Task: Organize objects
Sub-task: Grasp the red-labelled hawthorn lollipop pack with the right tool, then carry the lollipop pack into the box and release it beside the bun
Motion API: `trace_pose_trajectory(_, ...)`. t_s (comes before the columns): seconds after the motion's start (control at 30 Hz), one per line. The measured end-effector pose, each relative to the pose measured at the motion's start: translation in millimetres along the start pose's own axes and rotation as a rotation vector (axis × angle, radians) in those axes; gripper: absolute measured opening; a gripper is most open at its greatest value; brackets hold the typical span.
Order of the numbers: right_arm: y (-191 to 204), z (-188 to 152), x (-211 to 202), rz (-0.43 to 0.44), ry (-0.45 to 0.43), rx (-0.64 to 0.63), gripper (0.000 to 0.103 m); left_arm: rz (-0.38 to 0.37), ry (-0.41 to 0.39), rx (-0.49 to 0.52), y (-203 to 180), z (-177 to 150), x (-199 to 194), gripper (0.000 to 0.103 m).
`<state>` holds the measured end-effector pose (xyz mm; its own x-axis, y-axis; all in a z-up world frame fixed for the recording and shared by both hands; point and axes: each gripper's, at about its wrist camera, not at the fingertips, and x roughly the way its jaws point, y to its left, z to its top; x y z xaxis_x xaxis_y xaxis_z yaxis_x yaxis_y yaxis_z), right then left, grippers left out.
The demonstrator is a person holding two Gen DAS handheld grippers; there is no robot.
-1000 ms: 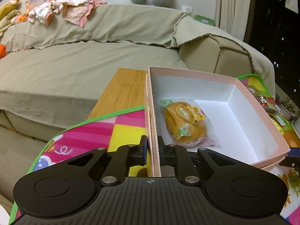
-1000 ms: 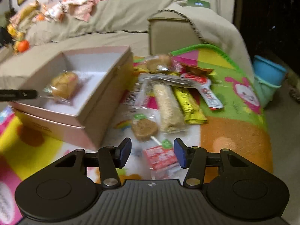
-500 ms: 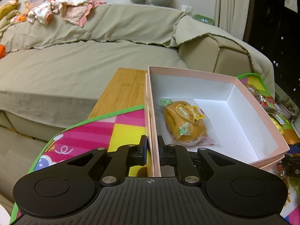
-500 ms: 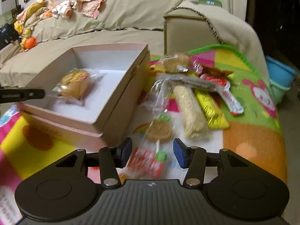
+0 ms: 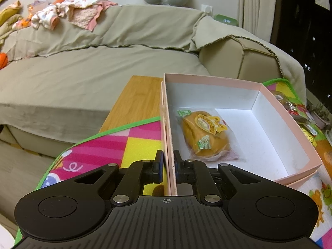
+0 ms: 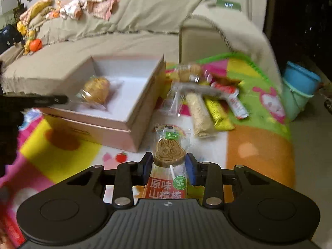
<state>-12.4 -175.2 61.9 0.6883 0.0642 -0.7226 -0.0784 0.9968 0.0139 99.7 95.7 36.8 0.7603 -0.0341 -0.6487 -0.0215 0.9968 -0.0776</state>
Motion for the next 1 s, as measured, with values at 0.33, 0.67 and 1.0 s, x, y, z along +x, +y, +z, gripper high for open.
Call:
trace_pose_trajectory(0.33,38,104,-111,0.073,-0.283,-0.001,0.034,-0.003,0.026,0.026,-2,4,2,0.011)
trace_pose_trajectory(0.67,87,161,-39,0.15,-0.217,-0.008,0.035,-0.007,0.039,0.037,-4,6,3,0.011)
trace_pose_trajectory(1.0,54,139,23,0.141,-0.124,0.093,0.046,-0.012,0.035,0.039,-3,4,2,0.012)
